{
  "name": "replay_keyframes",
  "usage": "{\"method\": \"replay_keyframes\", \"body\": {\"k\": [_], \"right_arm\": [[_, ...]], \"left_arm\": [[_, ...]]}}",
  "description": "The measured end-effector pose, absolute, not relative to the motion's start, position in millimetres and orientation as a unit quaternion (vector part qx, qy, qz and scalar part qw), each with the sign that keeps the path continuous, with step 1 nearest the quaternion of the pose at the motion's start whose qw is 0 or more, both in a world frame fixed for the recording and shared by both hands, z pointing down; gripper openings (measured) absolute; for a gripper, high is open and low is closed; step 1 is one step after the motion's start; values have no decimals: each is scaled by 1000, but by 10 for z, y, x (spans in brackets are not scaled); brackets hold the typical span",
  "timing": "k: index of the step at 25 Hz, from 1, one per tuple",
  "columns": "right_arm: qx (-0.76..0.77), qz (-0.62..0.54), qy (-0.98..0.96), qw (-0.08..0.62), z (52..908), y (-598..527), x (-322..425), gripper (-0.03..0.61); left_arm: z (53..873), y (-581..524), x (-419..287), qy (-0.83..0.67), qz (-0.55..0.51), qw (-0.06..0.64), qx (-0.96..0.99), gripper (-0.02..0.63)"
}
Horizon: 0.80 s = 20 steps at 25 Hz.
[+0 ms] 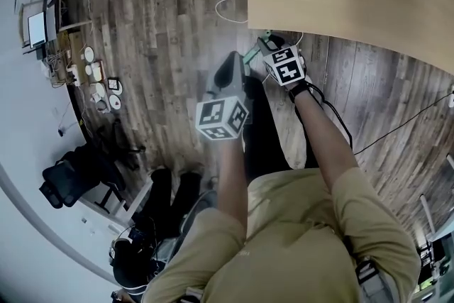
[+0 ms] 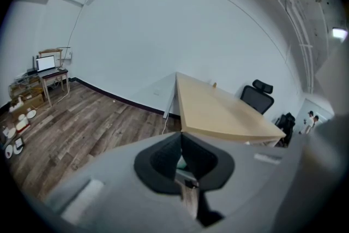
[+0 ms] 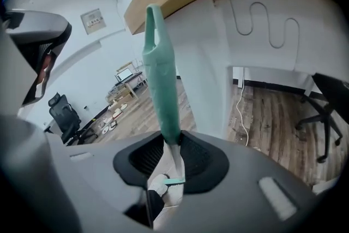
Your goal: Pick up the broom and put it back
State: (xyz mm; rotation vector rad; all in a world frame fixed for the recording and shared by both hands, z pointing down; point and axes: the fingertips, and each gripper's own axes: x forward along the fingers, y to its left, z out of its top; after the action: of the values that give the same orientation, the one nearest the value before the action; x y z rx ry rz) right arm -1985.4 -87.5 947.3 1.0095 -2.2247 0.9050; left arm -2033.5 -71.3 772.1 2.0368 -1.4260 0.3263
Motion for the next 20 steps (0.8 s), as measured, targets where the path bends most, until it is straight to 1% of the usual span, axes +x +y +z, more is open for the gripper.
{"method": "replay_keyframes", "body": {"k": [4,8,13,20], "right_arm": [[379,335,-823,260,9500,-885,-19867,97],[401,369,-799,254,9616,-967,-19759,97],[370,348,-823,256,9589,-1015,-19882,98],[383,342,-820,253,9525,-1060,-19889,101]], "left_arm": [[7738,-783,-20338,-536,126,309,776,2],[7758,-792,-20328,-533,127,310,777,2],[7855,-739,-20351,-534,130,316,773,2],[7900,-682,-20437,-539,129,322,767,2]]}}
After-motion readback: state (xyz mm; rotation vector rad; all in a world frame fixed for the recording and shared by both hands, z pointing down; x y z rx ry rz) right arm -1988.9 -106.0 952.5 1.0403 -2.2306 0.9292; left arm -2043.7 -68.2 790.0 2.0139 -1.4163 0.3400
